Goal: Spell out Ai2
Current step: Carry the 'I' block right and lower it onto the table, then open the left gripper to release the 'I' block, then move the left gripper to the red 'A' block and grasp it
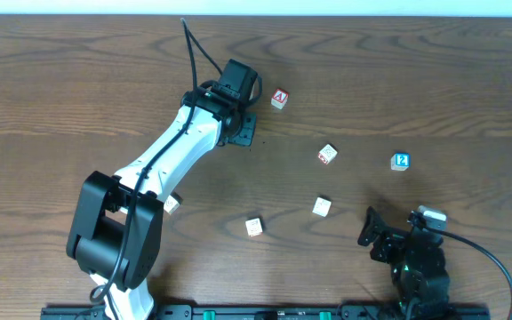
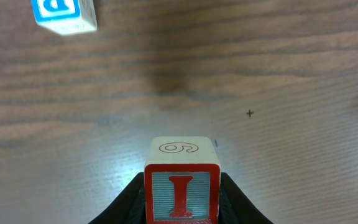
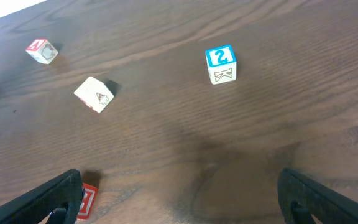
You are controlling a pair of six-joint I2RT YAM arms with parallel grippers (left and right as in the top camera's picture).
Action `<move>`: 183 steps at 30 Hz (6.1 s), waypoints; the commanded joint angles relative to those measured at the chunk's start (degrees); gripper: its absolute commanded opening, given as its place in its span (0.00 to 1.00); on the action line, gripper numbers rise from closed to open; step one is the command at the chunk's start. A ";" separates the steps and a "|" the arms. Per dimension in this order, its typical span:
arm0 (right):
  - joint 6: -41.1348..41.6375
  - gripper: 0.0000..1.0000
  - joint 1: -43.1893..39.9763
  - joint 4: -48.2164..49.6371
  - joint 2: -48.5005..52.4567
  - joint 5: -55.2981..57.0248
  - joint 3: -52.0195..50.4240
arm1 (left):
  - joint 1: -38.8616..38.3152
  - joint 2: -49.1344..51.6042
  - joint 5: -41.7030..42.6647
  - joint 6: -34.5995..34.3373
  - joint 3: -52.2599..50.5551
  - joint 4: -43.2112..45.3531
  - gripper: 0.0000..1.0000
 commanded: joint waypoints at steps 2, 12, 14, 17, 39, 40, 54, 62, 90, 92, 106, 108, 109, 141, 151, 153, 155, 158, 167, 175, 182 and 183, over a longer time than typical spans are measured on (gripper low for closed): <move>1.01 0.99 -0.28 -0.07 -0.26 0.02 -0.11 | -0.07 0.70 2.99 -4.44 1.42 -1.09 0.06; 1.01 0.99 -0.28 -0.07 -0.26 0.02 -0.11 | -3.69 0.72 -6.25 6.86 1.40 3.56 0.06; 1.01 0.99 -0.28 -0.04 -0.26 0.02 -0.11 | -3.65 1.11 -4.24 6.16 1.40 4.59 0.06; 1.01 0.99 -0.28 -0.07 -0.26 0.02 -0.11 | -2.49 3.65 -0.26 5.11 1.60 7.02 0.06; 1.01 0.99 -0.28 -0.04 -0.26 0.02 -0.11 | -4.39 13.25 1.86 -2.25 11.78 1.42 0.06; 1.01 0.99 -0.28 -0.07 -0.26 0.02 -0.11 | -4.63 13.29 1.86 -2.71 11.78 1.25 0.06; 1.01 0.99 -0.28 -0.04 -0.26 0.02 -0.11 | -6.29 16.87 -0.81 -8.92 11.76 0.09 0.06; 1.01 0.99 -0.28 -0.07 -0.26 0.02 -0.11 | -6.32 16.90 -1.62 -12.55 11.74 -0.83 0.06; 1.01 0.99 -0.28 -0.04 -0.26 0.02 -0.11 | -6.40 16.90 -0.07 -18.45 11.74 -1.20 0.25; 1.01 0.99 -0.28 -0.07 -0.26 0.02 -0.11 | -6.40 16.90 -0.07 -18.43 11.74 -1.18 0.28; 1.01 0.99 -0.28 -0.04 -0.26 0.02 -0.11 | -6.40 16.90 0.31 -18.01 11.74 -0.76 0.44; 1.01 0.99 -0.28 -0.07 -0.26 0.02 -0.11 | -6.40 16.90 0.33 -16.17 11.74 -0.09 0.46; 1.01 0.99 -0.28 -0.04 -0.26 0.02 -0.11 | -6.40 16.90 0.33 -15.72 11.74 0.13 0.48; 1.01 0.99 -0.28 -0.04 -0.26 0.02 -0.11 | -6.27 16.87 -11.21 -5.57 22.67 4.39 0.63; 1.01 0.99 -0.28 -0.04 -0.26 0.02 -0.11 | -6.23 16.87 -11.21 -5.55 23.26 3.28 0.64; 1.01 0.99 -0.28 -0.04 -0.26 0.02 -0.11 | -6.23 16.87 -11.10 -5.22 23.26 3.26 0.64; 1.01 0.99 -0.28 -0.07 -0.26 0.02 -0.11 | -6.23 16.87 -9.99 -2.54 23.26 4.20 0.66; 1.01 0.99 -0.28 -0.04 -0.26 0.02 -0.11 | -6.23 16.90 -7.34 5.27 23.26 6.75 0.67; 1.01 0.99 -0.28 -0.04 -0.26 0.02 -0.11 | -2.71 18.08 -0.09 10.78 23.26 11.47 0.56; 1.01 0.99 -0.28 -0.04 -0.26 0.02 -0.11 | -0.96 21.46 5.14 15.34 23.74 15.34 0.57; 1.01 0.99 -0.28 -0.07 -0.26 0.02 -0.11 | -2.78 25.09 6.86 16.72 25.05 14.84 0.59; 1.01 0.99 -0.28 -0.07 -0.26 0.02 -0.11 | -2.93 25.09 6.84 16.72 25.07 14.67 0.61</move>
